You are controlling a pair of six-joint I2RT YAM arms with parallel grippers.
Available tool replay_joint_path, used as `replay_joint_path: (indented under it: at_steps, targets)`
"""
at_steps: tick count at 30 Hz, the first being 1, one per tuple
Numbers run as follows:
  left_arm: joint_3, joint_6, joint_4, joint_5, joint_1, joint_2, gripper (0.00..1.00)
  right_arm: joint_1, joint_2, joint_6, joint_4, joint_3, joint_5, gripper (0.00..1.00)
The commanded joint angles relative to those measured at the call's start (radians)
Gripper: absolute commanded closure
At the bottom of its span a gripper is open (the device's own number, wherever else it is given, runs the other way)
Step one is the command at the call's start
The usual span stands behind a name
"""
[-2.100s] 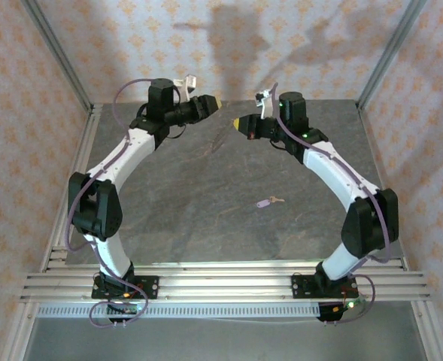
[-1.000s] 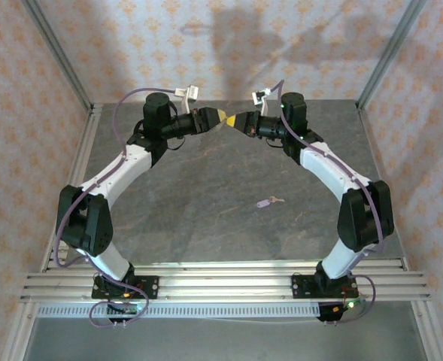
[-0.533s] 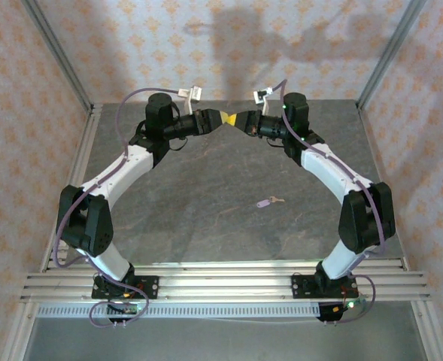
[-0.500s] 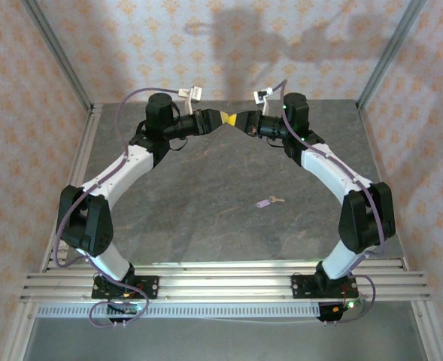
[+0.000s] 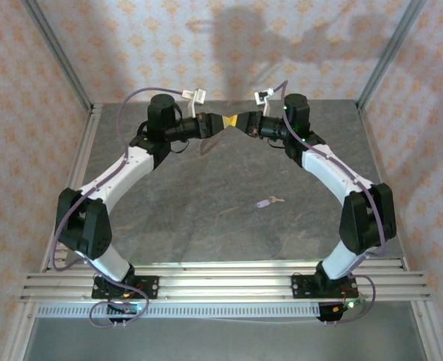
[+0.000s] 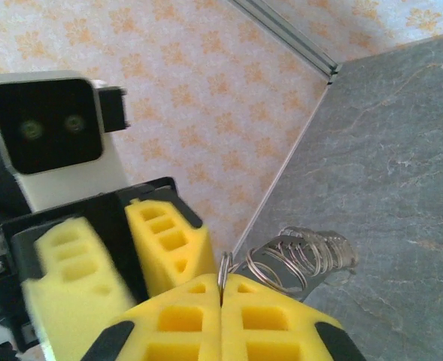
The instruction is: Put the keys on the keyring
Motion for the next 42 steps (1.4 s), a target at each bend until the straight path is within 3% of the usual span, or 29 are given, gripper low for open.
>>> replay_joint_path:
  at_steps: [1, 5, 9, 20, 30, 42]
  targets:
    - [0.0, 0.067, -0.104, -0.106, -0.003, -0.067, 0.67, 0.005, -0.012, -0.073, -0.031, -0.009, 0.024, 1.0]
    - [-0.056, 0.028, -0.099, -0.248, 0.029, -0.108, 0.56, 0.005, 0.006, -0.109, -0.072, -0.036, 0.044, 1.0]
    - [-0.096, 0.005, -0.115, -0.339, 0.052, -0.141, 0.53, 0.017, 0.063, -0.128, -0.085, -0.049, 0.05, 1.0]
    - [-0.15, -0.016, -0.11, -0.37, 0.056, -0.16, 0.52, 0.132, 0.231, -0.182, -0.099, -0.012, 0.054, 1.0]
    - [-0.145, -0.035, -0.087, -0.347, 0.055, -0.134, 0.52, 0.155, 0.205, -0.35, -0.279, -0.206, 0.226, 1.0]
    - [-0.158, -0.043, -0.078, -0.342, 0.052, -0.139, 0.52, 0.185, 0.219, -0.377, -0.343, -0.254, 0.372, 0.99]
